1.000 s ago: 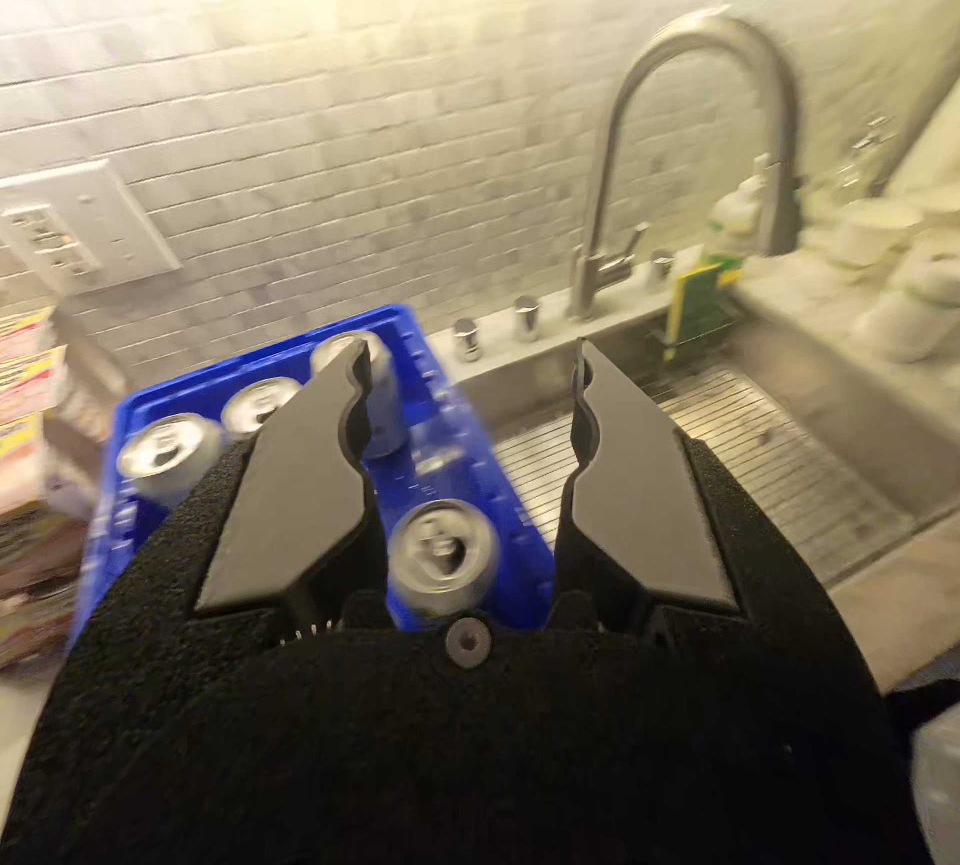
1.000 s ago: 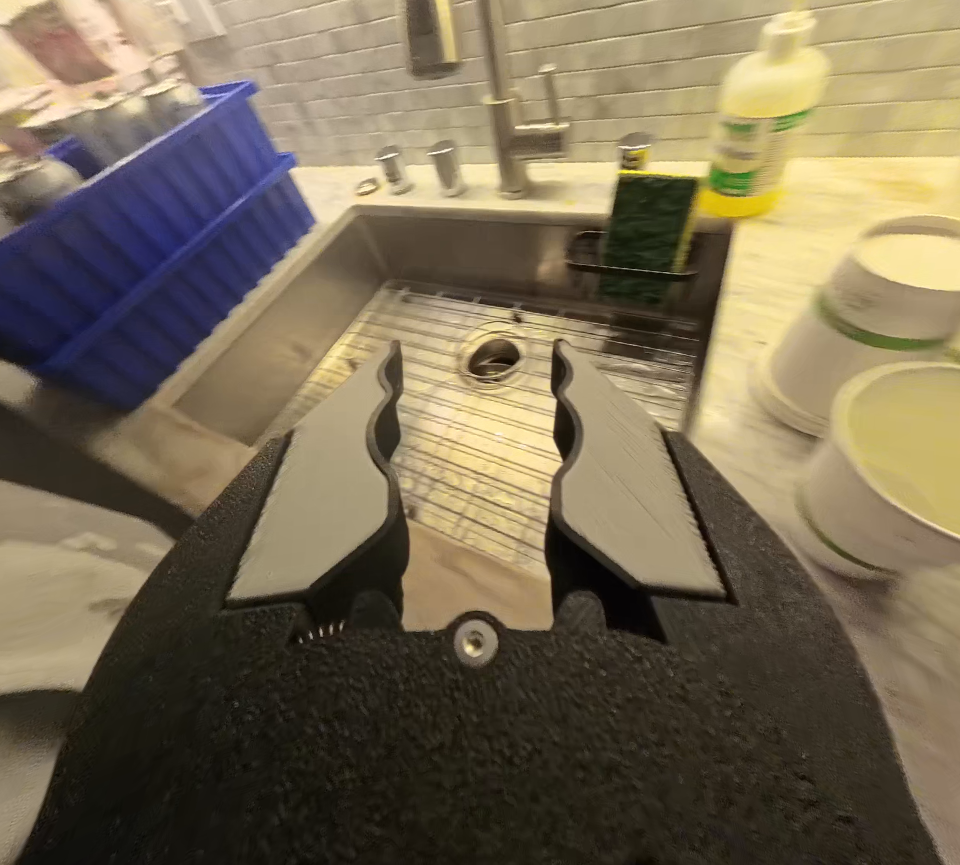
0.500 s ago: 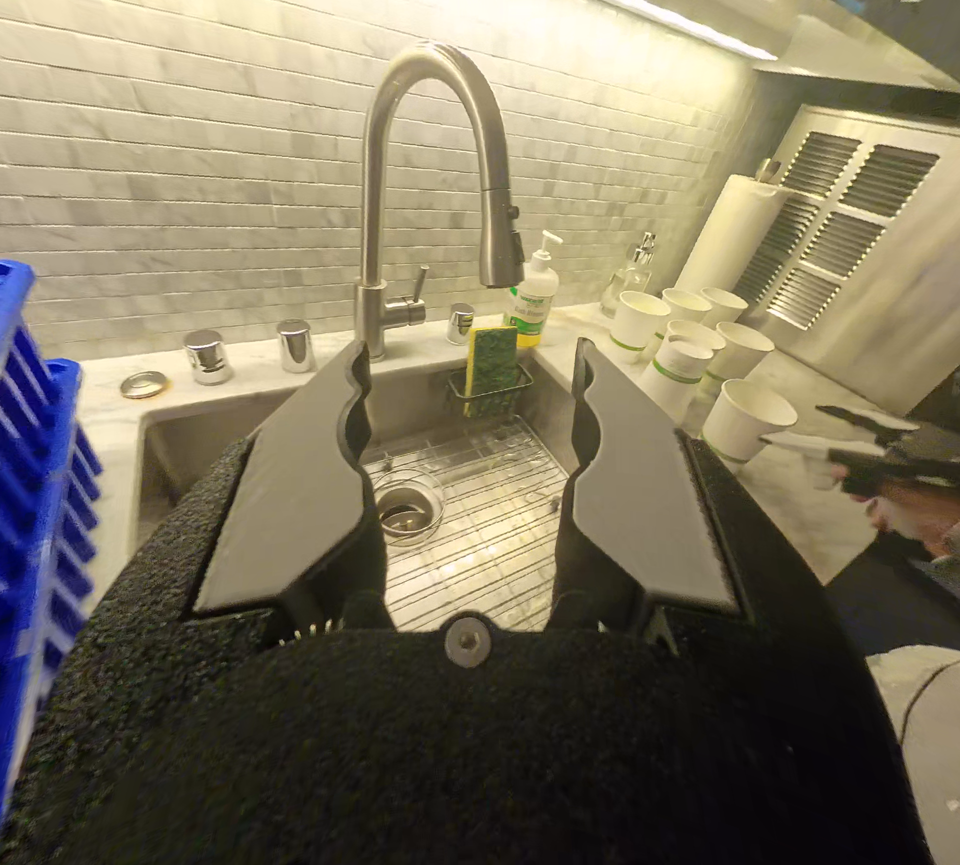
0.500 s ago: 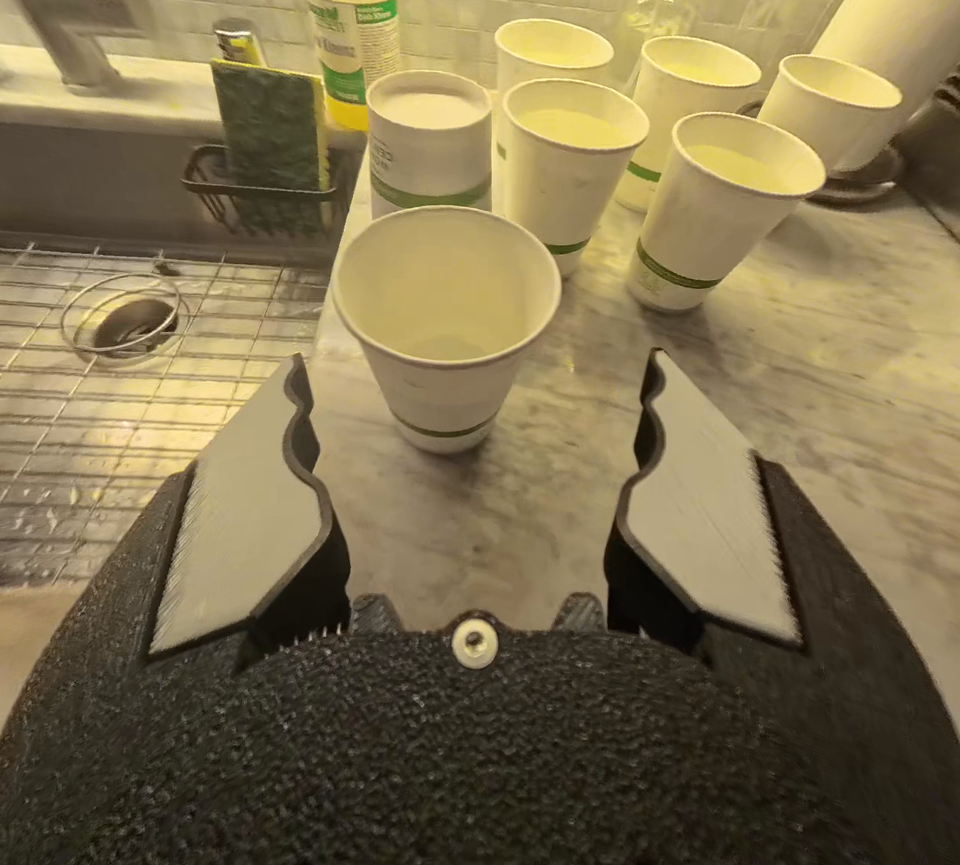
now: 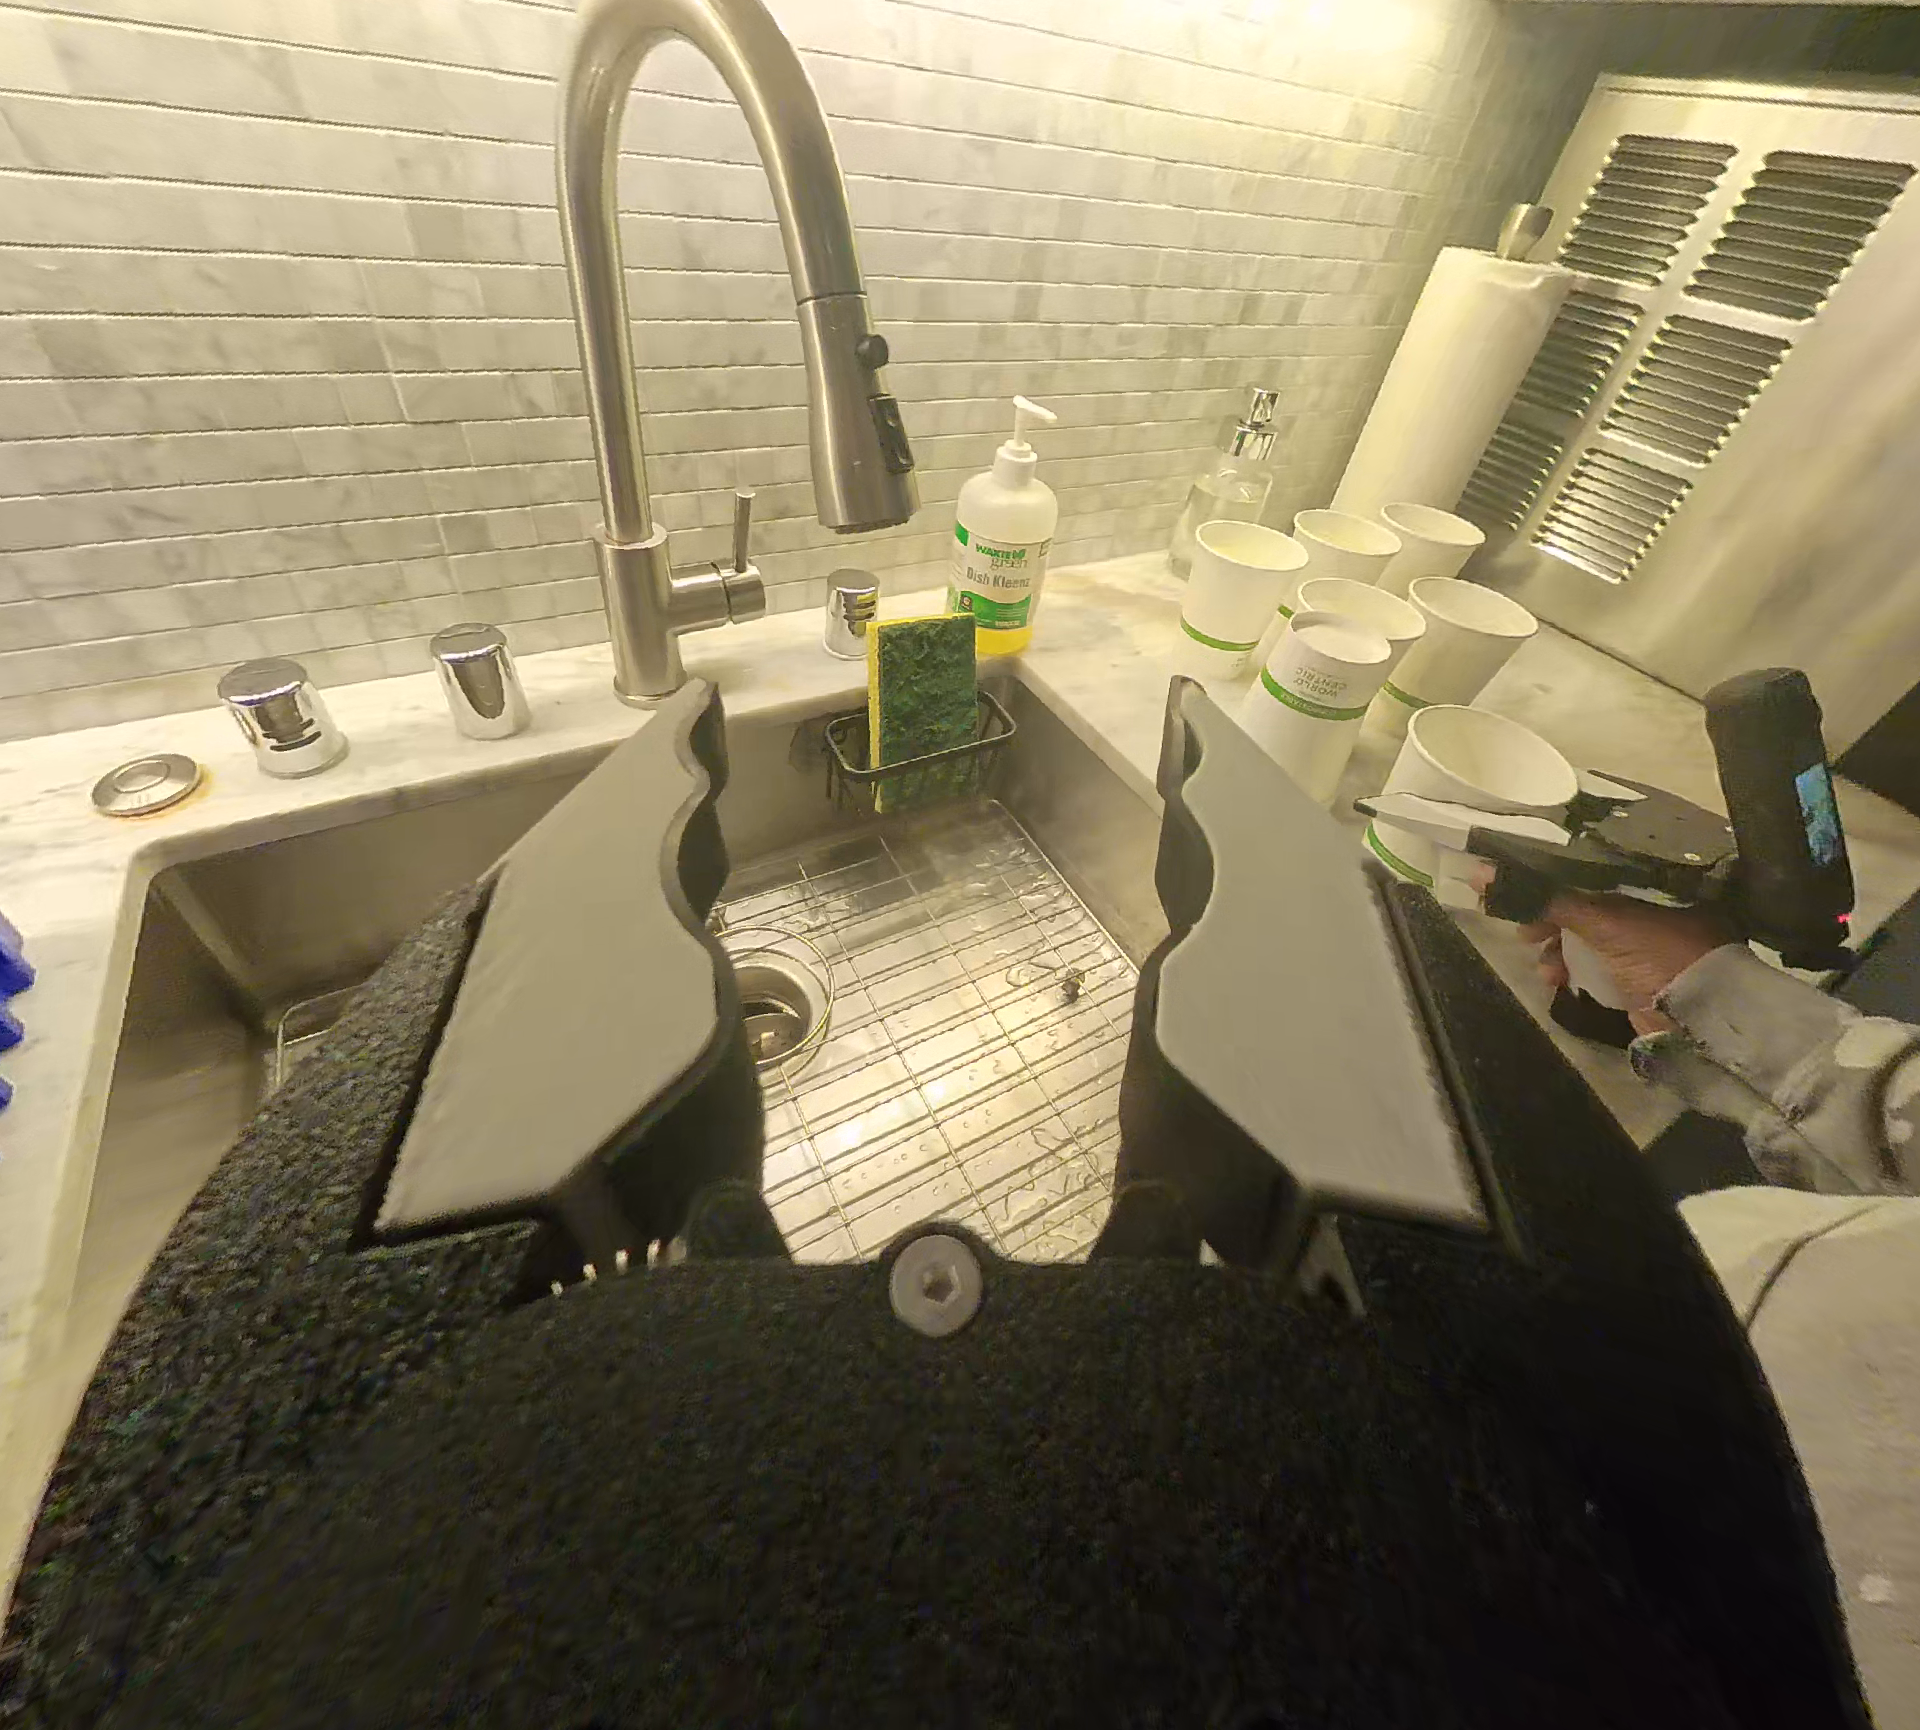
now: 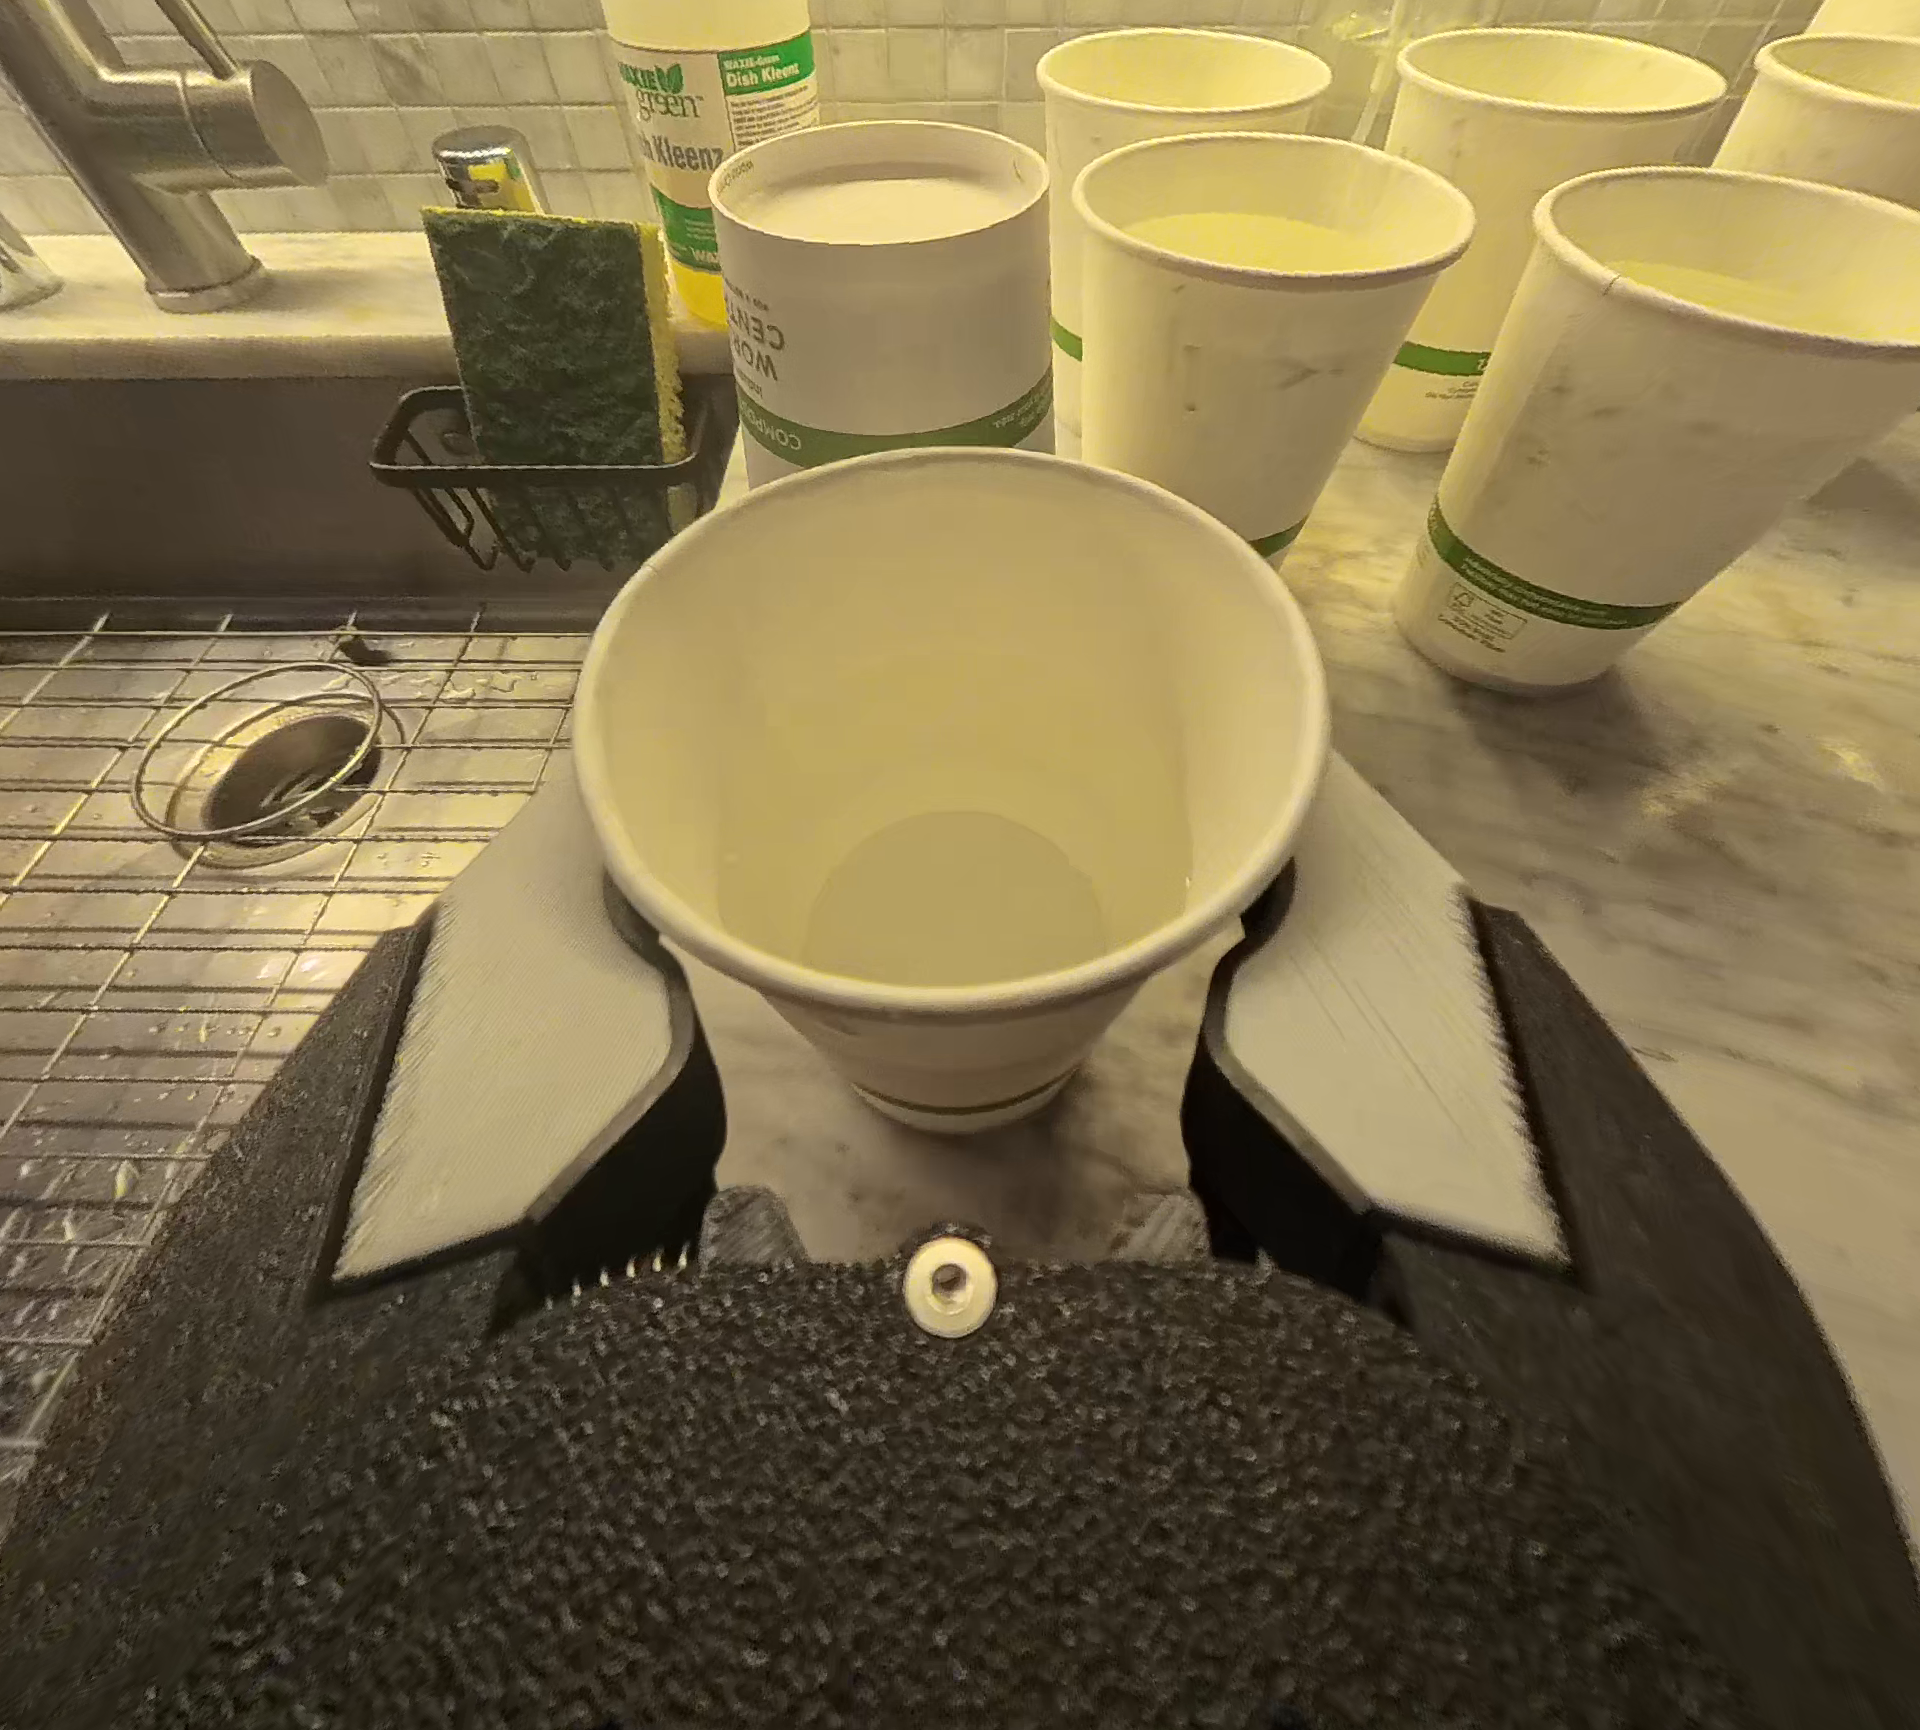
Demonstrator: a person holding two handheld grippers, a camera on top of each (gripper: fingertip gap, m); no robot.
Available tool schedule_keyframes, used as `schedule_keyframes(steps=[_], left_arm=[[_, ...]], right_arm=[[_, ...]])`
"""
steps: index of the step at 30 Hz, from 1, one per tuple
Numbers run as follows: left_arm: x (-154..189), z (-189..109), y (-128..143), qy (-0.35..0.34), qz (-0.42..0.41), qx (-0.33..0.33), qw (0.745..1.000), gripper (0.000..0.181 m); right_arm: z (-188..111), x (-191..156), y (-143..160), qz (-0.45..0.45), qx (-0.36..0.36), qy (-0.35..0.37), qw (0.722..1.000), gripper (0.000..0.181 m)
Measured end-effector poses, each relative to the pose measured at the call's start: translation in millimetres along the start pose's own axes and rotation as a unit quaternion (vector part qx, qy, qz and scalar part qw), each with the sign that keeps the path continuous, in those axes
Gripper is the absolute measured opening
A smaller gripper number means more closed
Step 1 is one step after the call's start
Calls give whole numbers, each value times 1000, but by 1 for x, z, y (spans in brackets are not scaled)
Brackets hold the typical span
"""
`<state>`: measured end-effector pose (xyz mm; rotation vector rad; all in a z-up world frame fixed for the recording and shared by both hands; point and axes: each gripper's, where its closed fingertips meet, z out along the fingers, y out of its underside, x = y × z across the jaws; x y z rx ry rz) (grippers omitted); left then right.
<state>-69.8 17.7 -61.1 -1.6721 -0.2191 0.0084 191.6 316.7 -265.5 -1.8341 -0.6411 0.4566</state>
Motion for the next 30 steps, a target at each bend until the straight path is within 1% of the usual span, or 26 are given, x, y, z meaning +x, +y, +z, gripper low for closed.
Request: schedule_keyframes(steps=[8, 14, 22, 26, 30], left_arm=[[18, 11, 0, 6, 14, -5, 1000, 82], [29, 15, -1, 13, 17, -4, 1000, 81], [46, 16, 3, 22, 29, -10, 999, 81], [55, 19, 4, 29, 34, -14, 999, 81], [62, 22, 4, 33, 37, -15, 999, 80]], right_arm=[[-5, 1, -2, 0, 11, -7, 1000, 97], [-11, 6, -8, 4, 30, -14, 999, 94], [-19, 21, -10, 7, 46, -16, 999, 89], [-23, 31, -17, 13, 57, -13, 998, 88], [-27, 49, -27, 17, 71, -5, 997, 88]])
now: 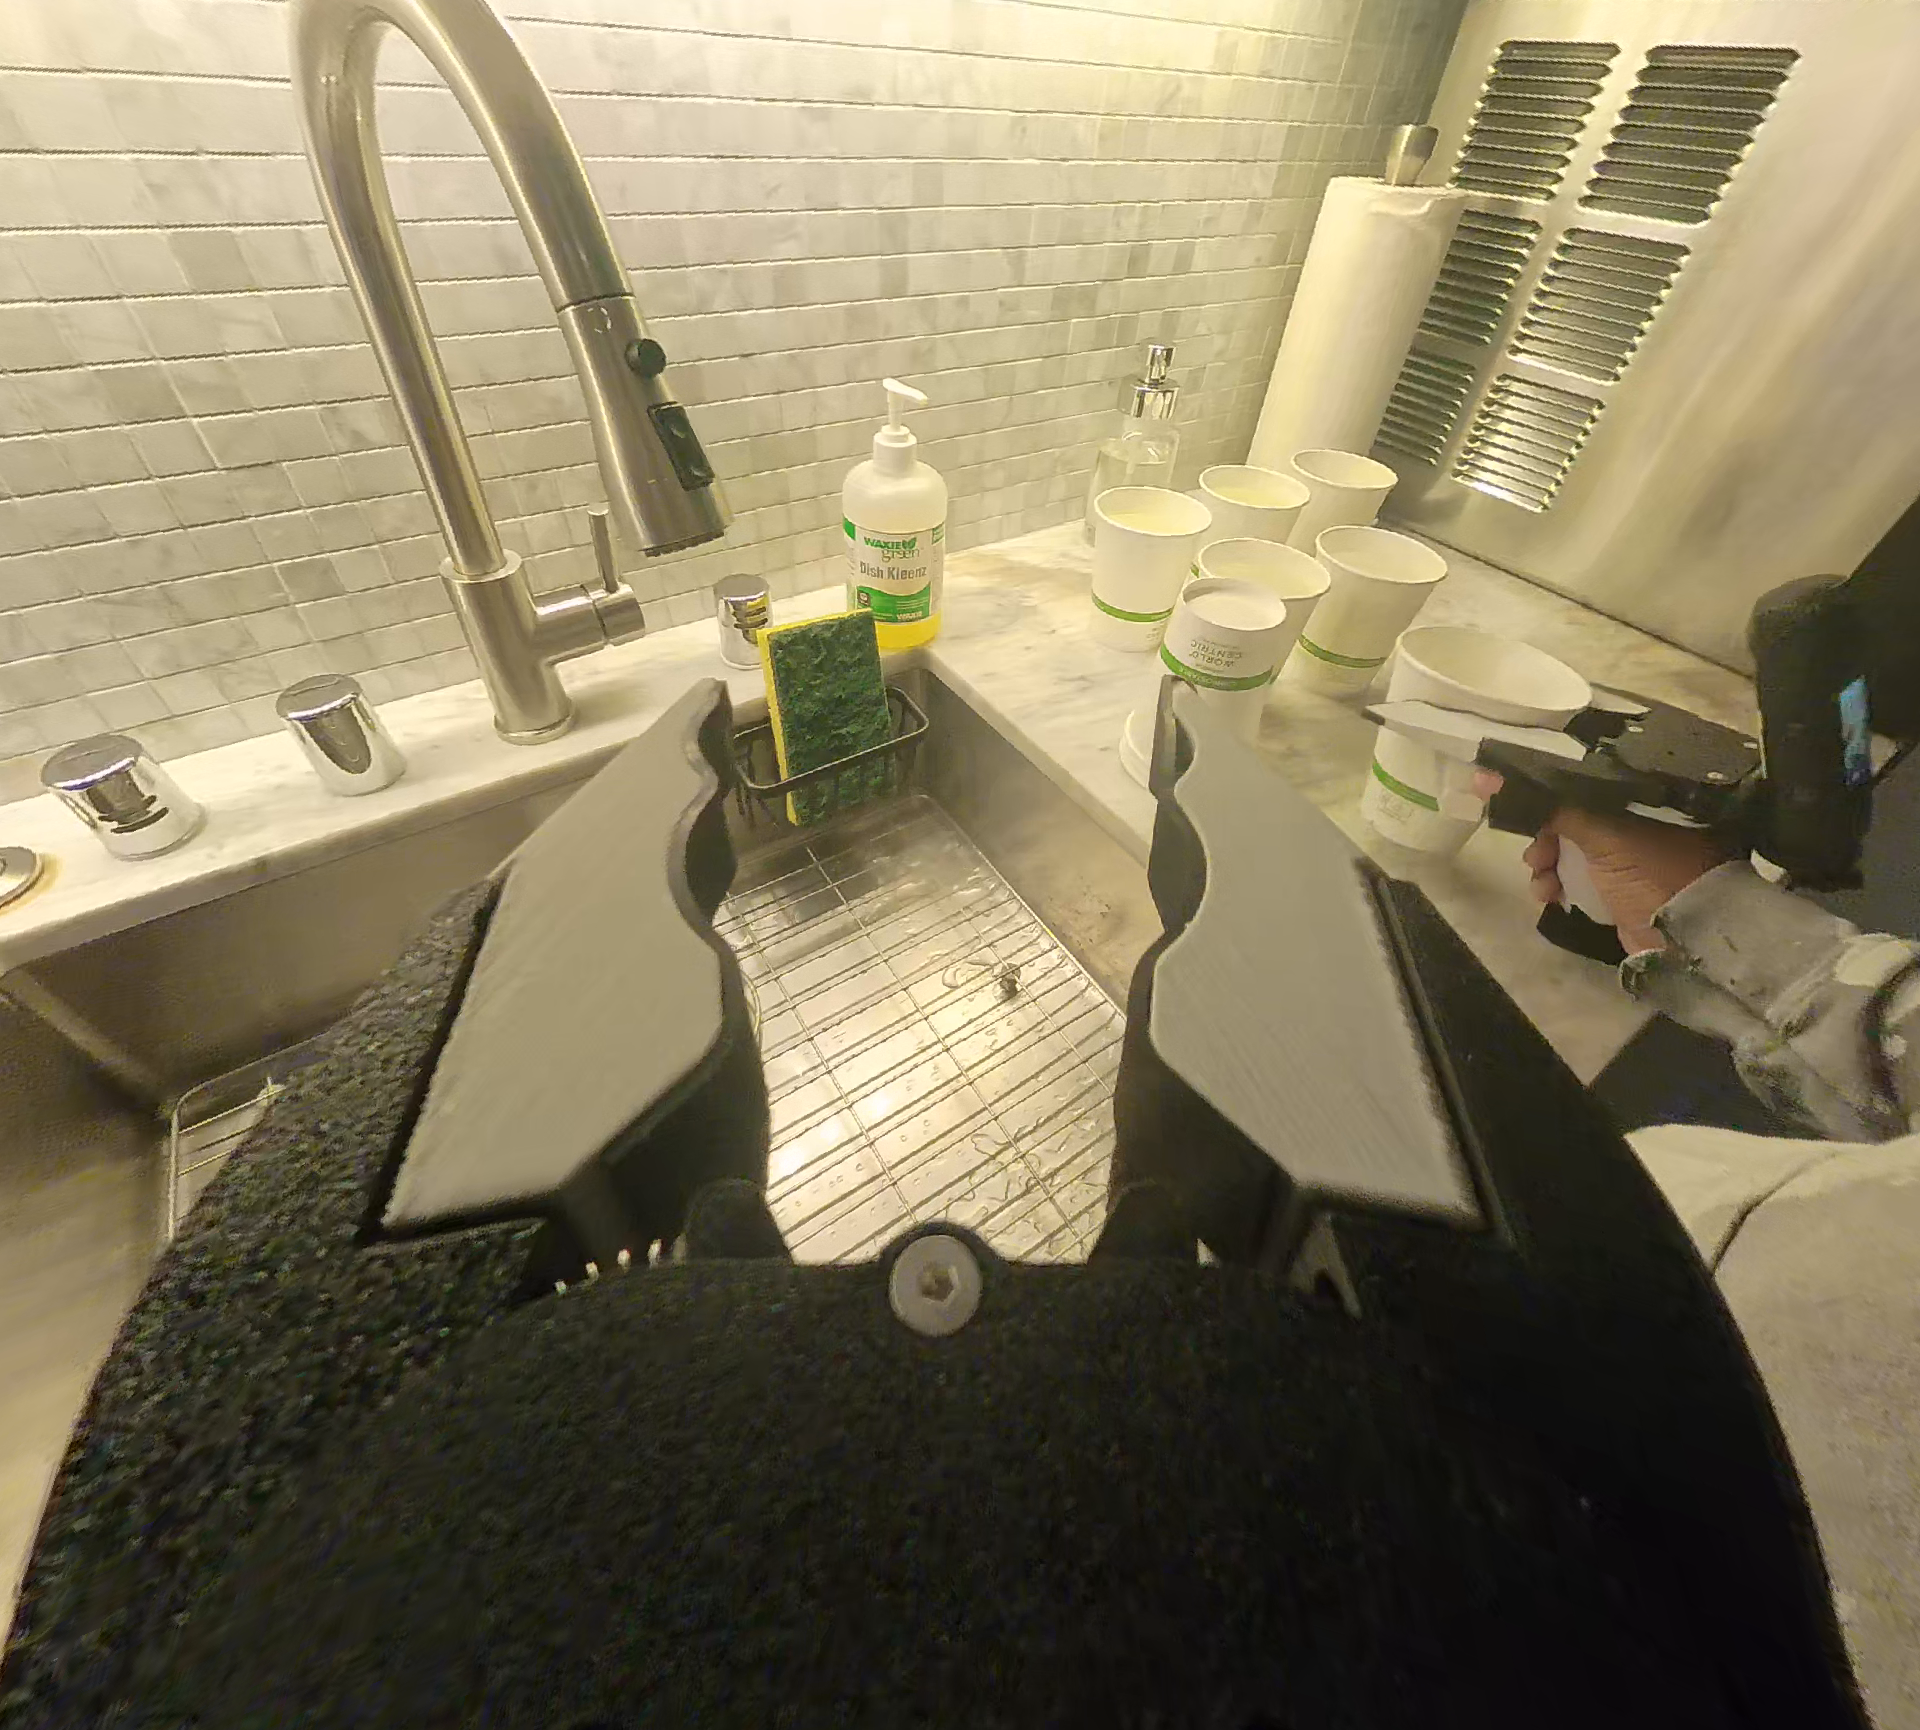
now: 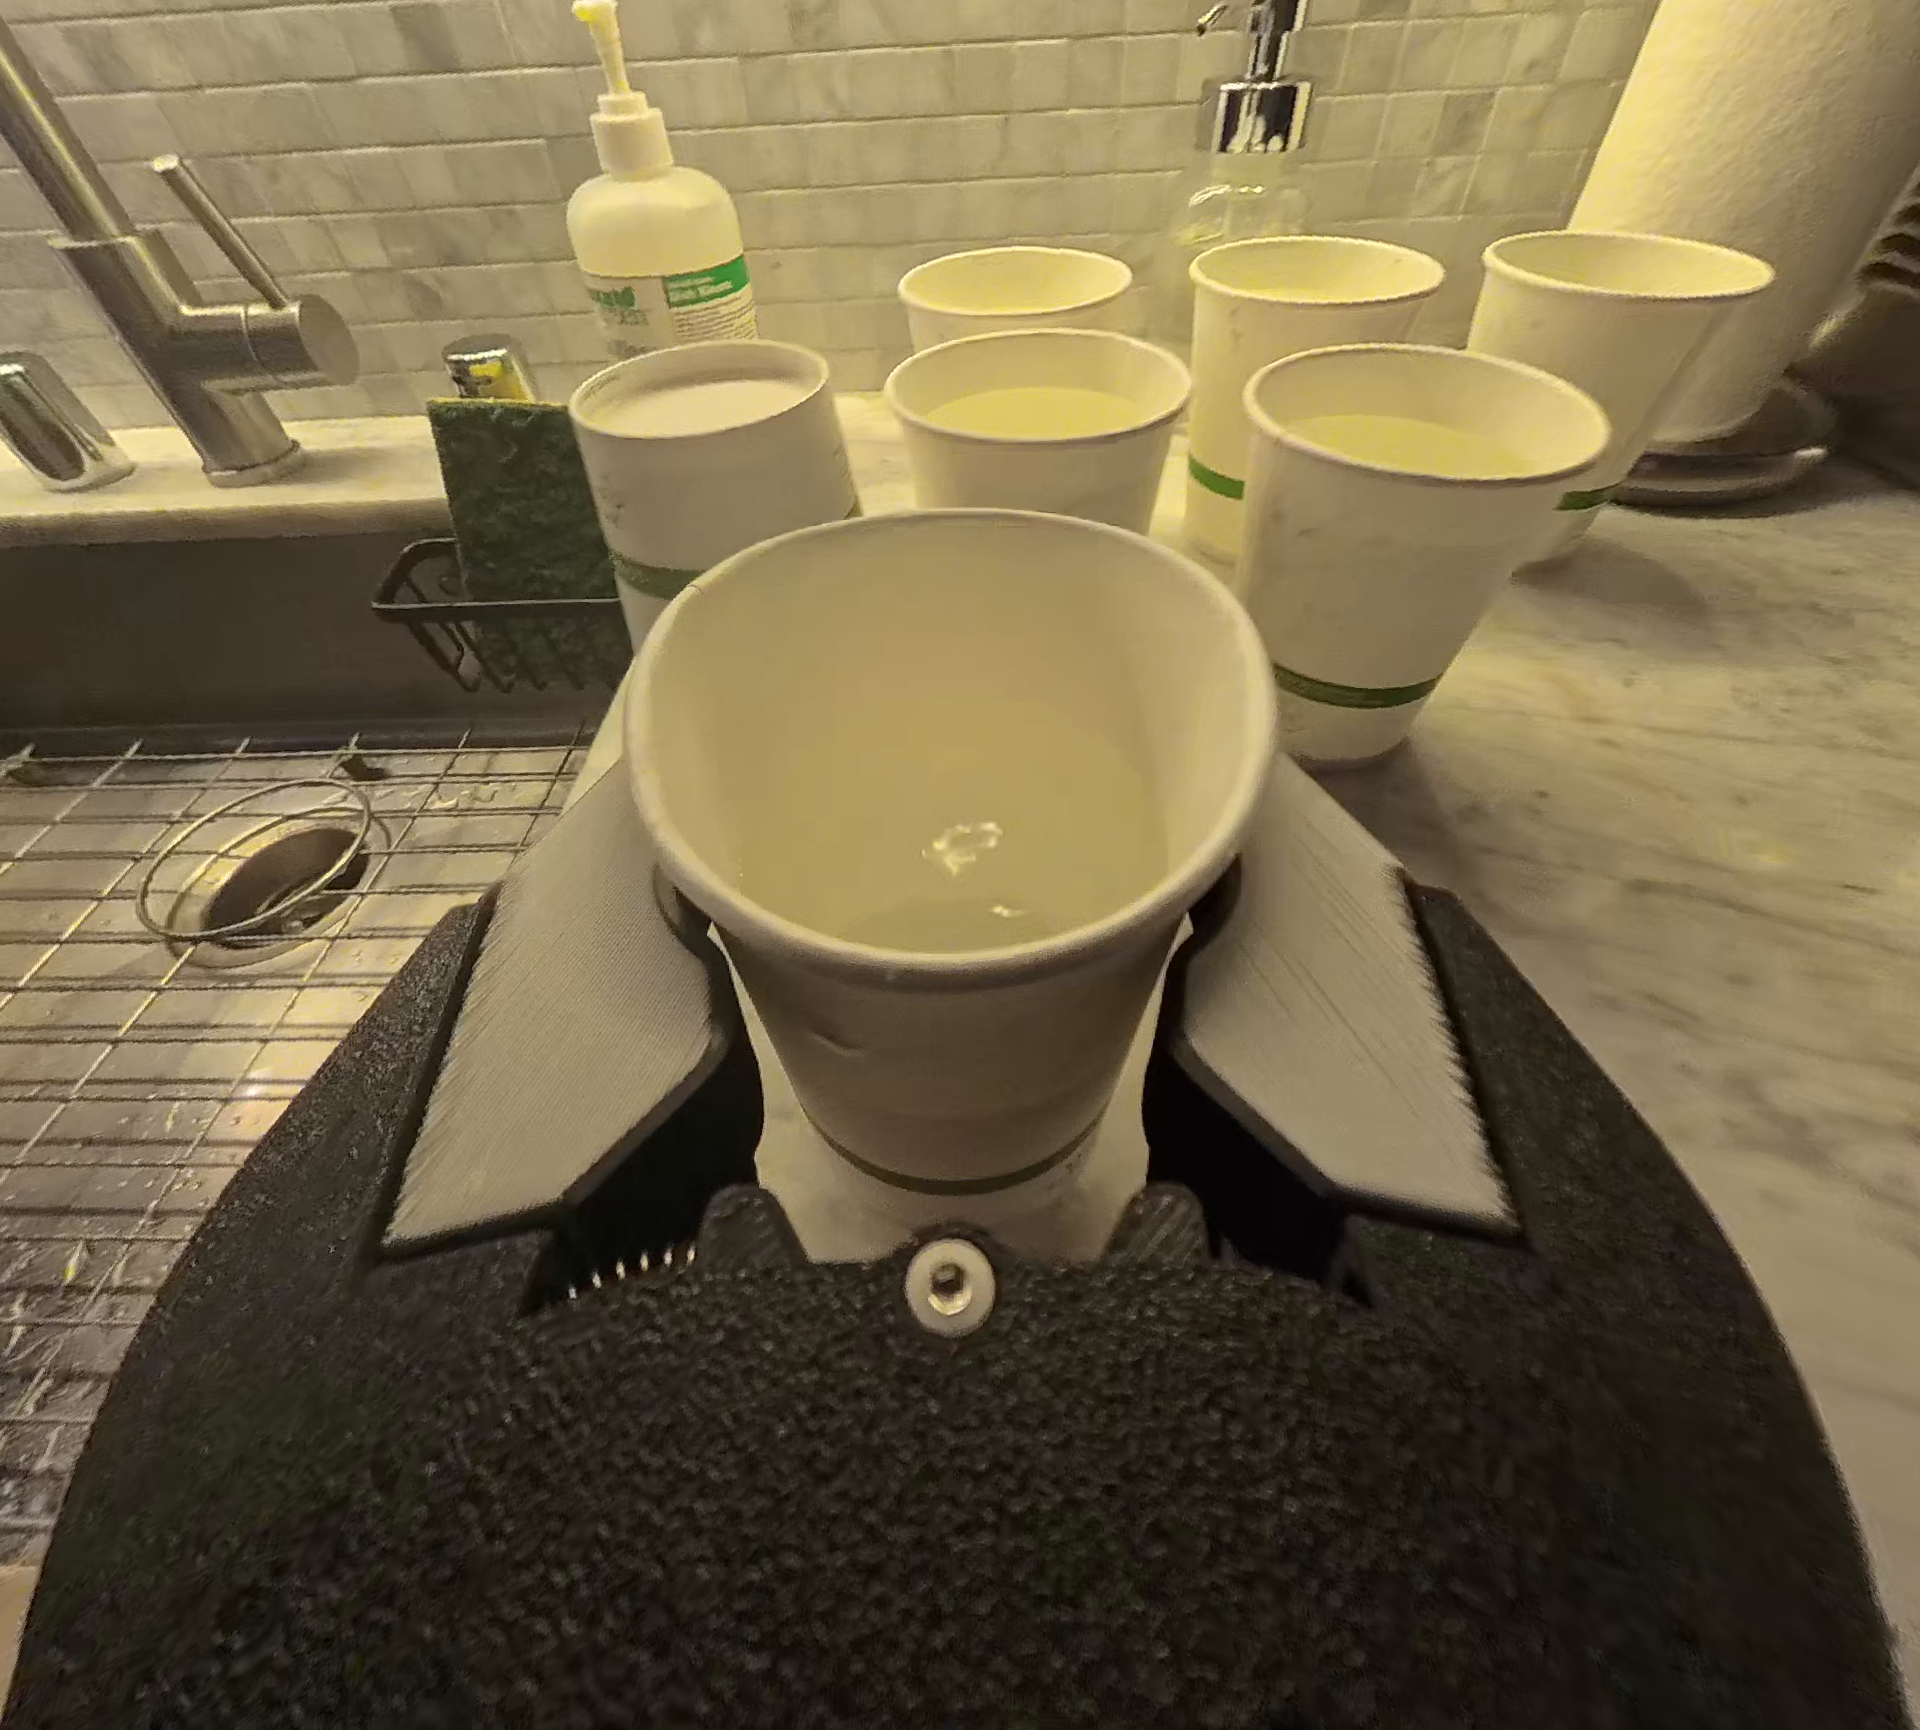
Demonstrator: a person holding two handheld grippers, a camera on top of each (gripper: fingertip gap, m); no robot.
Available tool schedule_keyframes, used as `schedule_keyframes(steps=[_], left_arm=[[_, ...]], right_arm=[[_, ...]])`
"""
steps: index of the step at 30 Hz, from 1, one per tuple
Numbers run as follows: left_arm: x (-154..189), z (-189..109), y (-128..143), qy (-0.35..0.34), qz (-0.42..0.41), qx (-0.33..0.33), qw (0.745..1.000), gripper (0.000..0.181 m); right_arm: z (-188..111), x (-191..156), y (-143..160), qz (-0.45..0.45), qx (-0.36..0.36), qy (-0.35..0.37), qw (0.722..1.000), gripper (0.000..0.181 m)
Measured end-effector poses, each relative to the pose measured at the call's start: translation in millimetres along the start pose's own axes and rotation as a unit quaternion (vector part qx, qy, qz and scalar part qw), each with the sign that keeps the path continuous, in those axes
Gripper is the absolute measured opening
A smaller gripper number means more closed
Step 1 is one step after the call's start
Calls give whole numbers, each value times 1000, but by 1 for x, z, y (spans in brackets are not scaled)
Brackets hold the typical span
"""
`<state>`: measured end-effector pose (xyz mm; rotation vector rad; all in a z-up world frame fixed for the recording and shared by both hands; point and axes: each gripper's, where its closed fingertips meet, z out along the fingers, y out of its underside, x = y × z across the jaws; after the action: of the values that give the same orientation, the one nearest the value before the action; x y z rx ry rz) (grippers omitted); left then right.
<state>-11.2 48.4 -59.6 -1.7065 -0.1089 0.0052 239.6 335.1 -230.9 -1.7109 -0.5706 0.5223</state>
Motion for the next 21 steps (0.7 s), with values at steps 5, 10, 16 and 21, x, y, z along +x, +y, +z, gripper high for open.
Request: schedule_keyframes(steps=[5, 10, 16, 21], left_arm=[[6, 6, 1, 0, 0, -2, 1000, 80], [14, 13, 3, -6, 0, -7, 1000, 80], [30, 27, 6, -14, 7, -21, 1000, 80], [48, 45, 5, -13, 20, -32, 999, 80]], right_arm=[[1, 32, -15, -2, 17, 7, 1000, 89], [7, 71, -30, -9, 37, 5, 999, 89], [18, 127, -47, -12, 58, -6, 998, 91], [36, 172, -50, -19, 55, -28, 998, 91]])
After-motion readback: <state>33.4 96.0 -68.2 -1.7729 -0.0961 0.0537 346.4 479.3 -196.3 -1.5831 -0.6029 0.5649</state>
